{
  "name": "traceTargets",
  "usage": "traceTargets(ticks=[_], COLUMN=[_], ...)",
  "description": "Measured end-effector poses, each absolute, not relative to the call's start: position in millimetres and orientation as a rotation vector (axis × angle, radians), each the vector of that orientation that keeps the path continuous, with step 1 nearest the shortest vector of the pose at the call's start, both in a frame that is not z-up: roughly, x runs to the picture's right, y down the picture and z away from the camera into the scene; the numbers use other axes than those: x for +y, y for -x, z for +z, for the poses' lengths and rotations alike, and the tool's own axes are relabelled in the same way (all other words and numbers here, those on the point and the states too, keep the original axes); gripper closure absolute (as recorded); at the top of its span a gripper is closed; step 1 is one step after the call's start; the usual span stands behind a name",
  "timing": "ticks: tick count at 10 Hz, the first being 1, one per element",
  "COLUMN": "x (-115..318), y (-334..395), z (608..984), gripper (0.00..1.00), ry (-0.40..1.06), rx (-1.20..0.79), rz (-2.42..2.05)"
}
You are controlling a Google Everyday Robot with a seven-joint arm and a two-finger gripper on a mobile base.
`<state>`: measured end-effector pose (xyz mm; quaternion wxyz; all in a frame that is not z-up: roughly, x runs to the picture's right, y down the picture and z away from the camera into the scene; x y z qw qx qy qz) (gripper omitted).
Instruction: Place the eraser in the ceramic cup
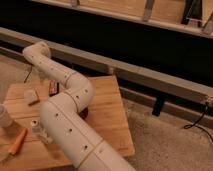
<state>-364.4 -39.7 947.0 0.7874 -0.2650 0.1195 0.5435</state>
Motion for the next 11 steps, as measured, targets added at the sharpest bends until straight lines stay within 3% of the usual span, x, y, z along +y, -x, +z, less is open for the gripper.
traceTargets(ticks=[11], x=[30.4], y=[329.7], z=[922.3], gripper=[0.35], ry=[0.557], rx=[0.29], rz=[1.148])
